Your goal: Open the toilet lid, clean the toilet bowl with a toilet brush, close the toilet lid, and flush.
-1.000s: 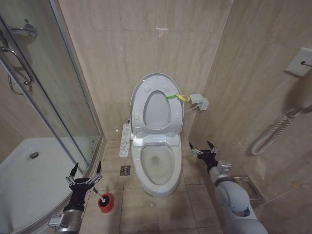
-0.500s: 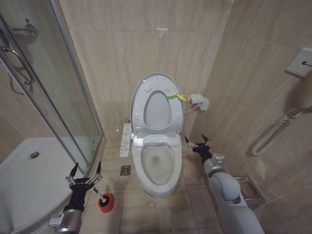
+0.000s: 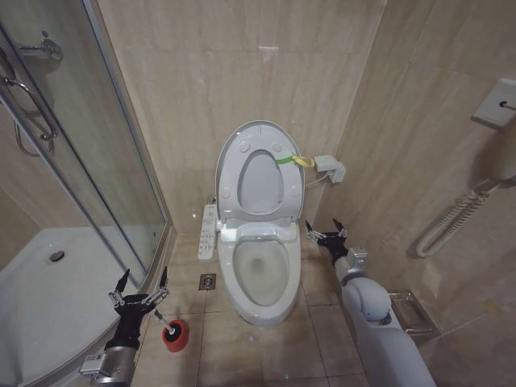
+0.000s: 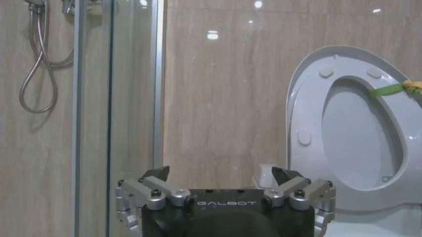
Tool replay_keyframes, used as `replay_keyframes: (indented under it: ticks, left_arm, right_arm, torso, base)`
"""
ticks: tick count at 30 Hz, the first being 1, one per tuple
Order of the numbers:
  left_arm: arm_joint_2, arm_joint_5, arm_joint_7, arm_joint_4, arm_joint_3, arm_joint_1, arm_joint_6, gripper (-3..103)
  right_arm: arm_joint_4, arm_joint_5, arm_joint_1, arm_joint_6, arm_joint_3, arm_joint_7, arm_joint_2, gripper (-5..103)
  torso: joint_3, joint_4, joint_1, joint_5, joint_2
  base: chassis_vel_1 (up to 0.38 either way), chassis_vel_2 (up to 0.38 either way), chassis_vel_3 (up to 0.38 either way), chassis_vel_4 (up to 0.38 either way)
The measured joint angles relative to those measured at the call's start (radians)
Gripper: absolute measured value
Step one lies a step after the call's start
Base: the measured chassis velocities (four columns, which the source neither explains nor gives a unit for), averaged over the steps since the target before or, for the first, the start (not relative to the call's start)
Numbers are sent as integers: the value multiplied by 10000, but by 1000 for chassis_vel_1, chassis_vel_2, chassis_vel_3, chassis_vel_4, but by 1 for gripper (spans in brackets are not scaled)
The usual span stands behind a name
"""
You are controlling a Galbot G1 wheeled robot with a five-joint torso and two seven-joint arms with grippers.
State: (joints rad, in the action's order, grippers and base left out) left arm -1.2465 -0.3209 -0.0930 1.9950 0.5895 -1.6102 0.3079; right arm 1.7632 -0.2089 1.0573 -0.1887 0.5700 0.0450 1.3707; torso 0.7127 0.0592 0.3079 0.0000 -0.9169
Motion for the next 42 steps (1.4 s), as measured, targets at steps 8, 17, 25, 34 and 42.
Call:
replay_keyframes:
  ticks: [8, 17, 25, 34, 42]
  left_arm:
    - [0, 0, 0, 0, 0, 0, 0, 100]
    - [0, 0, 0, 0, 0, 0, 0, 100]
    - [0, 0, 0, 0, 0, -1, 0, 100]
    - [0, 0, 0, 0, 0, 0, 0, 100]
    - [0, 0, 0, 0, 0, 0, 0, 100]
  right_arm:
    - [-344, 147, -422, 109, -86, -119, 103, 100]
    - [-346, 191, -466, 4, -46, -114, 76, 100]
    - [-326, 121, -450, 82, -29, -113, 33, 100]
    - [-295, 6, -391, 246, 7, -144, 7, 100]
    - [-234, -51, -421, 424, 88, -302, -168, 100]
  torso:
    - [0, -1, 0, 0, 0]
    - [0, -1, 0, 0, 0]
    - [-1, -1, -1, 0, -2]
    - [0, 0, 2, 1, -1]
    - [0, -2, 5, -1, 0]
  base:
    - [0, 0, 0, 0]
    - [0, 0, 0, 0]
    - [0, 0, 0, 0]
    - [-77, 65, 91, -78]
    - [-69, 70, 67, -68]
